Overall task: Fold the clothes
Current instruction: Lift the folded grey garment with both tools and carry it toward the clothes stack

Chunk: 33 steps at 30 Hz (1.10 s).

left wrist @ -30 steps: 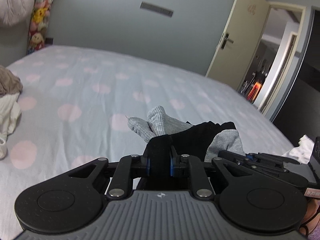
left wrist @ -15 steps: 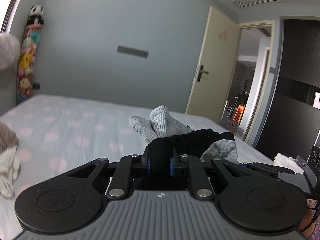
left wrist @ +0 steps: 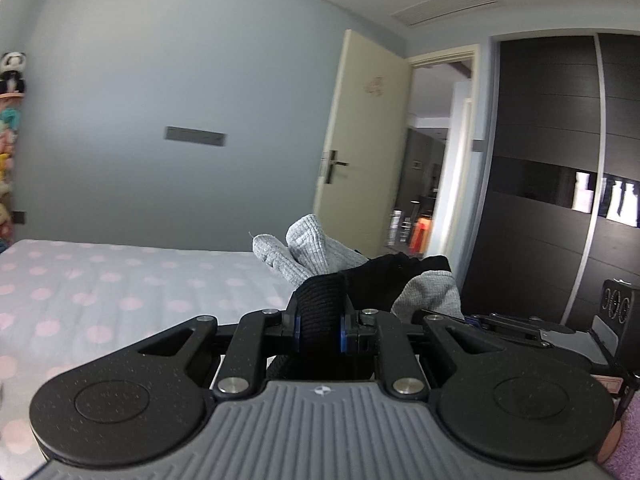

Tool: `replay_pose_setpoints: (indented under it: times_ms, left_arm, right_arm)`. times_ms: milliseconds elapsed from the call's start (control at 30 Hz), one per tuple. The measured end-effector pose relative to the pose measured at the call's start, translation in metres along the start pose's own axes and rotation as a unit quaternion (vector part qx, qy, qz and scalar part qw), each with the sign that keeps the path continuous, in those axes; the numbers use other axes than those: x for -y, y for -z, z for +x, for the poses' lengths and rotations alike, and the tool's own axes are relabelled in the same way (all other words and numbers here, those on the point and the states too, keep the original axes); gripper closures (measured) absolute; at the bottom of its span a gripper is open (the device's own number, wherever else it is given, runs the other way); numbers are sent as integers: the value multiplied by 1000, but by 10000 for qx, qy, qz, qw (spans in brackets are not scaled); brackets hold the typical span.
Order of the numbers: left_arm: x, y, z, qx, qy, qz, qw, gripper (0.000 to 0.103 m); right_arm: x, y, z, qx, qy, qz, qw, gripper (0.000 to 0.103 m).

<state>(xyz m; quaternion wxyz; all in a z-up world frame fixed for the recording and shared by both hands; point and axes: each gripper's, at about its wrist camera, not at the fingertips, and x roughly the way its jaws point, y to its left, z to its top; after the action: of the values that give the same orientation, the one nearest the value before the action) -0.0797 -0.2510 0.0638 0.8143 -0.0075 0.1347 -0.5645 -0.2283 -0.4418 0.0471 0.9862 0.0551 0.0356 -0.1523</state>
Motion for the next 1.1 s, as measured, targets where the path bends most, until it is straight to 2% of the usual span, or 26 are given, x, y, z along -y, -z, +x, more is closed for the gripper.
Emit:
replay_pose_setpoints:
  times_ms: [200,400,633,800,1000,1100]
  left_arm:
    - [44,-12,26,-161,595,130,9980,89]
    - [103,-20,63,-365,1239,407,9908,89]
    - [187,-17,103,-503,2024,642,9759,89]
    - [233,-4,136,-637,2560,487,9633,89]
    - [264,20,175,-953,3102,152,9458,89]
    - [275,39,201,-1101,3185,-28,9415,89]
  right_arm:
    - [46,-17,-55,-21,310,39,9995,90]
    - [105,-34,-115,-96,673,136,9976,90]
    - [175,-51,-187,-72,1302,121,9914,90]
    - [219,-57,-233,-205,1767,-34,9841,90]
    - [265,-71,-248,-744,2073,-196,9752,90]
    - [288,-73,-242,-1056,2164,-267,9702,90]
